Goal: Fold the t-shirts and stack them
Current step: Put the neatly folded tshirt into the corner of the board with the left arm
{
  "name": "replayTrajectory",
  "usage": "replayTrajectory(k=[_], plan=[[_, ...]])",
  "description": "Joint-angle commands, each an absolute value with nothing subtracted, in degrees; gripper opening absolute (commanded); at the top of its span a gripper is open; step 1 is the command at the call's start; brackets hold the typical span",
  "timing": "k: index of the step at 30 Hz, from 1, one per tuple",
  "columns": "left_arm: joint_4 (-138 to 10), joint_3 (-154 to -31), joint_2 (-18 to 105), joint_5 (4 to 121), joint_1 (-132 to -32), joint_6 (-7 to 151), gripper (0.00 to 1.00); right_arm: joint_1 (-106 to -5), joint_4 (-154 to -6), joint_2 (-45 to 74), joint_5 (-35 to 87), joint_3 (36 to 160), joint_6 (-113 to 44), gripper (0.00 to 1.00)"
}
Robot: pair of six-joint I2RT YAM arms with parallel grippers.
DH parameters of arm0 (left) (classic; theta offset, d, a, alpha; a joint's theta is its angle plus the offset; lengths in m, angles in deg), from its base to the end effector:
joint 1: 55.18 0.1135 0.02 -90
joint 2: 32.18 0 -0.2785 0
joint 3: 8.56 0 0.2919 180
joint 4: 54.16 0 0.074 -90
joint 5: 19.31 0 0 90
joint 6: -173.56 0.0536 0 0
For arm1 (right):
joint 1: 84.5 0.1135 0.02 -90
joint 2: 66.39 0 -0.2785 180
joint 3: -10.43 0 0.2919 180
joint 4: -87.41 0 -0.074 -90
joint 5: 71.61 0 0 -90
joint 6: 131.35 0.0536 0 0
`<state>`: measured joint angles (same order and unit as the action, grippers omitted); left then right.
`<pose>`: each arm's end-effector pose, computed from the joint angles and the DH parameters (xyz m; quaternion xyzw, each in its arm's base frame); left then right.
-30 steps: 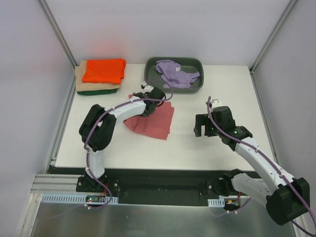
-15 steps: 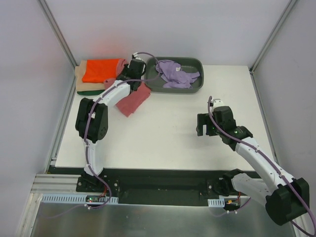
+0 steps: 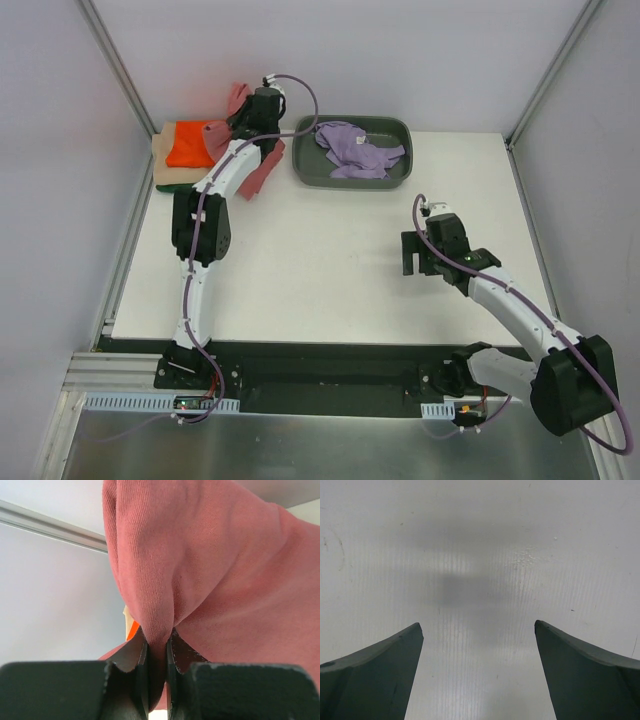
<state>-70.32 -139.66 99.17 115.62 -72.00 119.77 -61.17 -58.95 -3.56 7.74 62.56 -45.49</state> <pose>0.5884 -0.1383 0.2897 0.1256 0.7644 0.3948 0.4941 0.2521 0.0979 0.2185 -0.1829 0.9000 -0.0199 0.3952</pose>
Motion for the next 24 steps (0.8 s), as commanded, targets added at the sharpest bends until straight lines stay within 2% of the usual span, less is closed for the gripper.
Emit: replayTrajectory(k=[1, 18, 24], plan=[[-67.51, -147.06, 98.07, 115.51, -72.23, 121.62, 0.00, -61.91, -59.11, -3.29, 5.91, 65.62, -46.01, 0.96], [-69.62, -155.85, 93.07, 111.91, -71.00, 116.53, 0.00, -62.62, -58.84, -3.81, 3.98, 65.01, -43.90, 0.96], [-69.62, -152.96, 92.19, 110.07, -68.72, 114.94, 0.00, -62.79, -58.58, -3.37, 3.89, 65.18, -43.90, 0.96]])
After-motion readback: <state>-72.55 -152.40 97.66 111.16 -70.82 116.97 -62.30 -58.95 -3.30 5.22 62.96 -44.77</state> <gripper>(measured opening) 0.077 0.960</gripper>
